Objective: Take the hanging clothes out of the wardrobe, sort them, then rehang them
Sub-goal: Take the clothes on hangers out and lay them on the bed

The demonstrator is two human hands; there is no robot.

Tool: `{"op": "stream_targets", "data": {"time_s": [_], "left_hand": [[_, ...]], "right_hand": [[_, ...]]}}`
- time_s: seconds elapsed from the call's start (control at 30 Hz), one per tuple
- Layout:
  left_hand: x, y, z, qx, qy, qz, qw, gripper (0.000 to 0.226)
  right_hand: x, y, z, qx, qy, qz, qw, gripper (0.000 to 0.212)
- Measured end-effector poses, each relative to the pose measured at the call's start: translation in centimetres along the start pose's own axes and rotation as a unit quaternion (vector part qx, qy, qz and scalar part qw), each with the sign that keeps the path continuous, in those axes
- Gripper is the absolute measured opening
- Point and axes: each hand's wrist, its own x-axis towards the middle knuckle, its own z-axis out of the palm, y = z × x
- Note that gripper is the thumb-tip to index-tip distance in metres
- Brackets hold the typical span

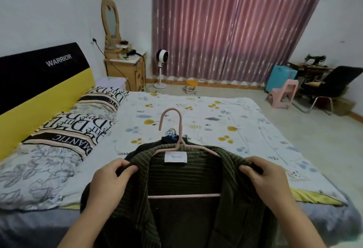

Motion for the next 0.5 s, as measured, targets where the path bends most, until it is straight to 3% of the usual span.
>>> {"op": "stream_targets", "data": {"time_s": [0.23, 0.37, 0.5], "left_hand": [[12.1, -2.4, 4.7, 0.01, -0.025, 0.002, 1.0, 0.022], [18.0, -3.4, 7.1, 0.01, -0.035, -0.006, 0.999, 0.008], [22.9, -3.7, 9.1, 0.014, -0.031, 0.001, 0.999, 0.009]], "right_hand": [[9.5, 0.3, 6.0, -0.034, 0.003, 0.052, 0.998, 0.037], [14.3, 0.5, 8.6, -0.057, -0.004, 0.088, 0.994, 0.02], [18.6, 1.2, 10.9, -0.067, -0.005, 0.104, 0.992, 0.004]]}}
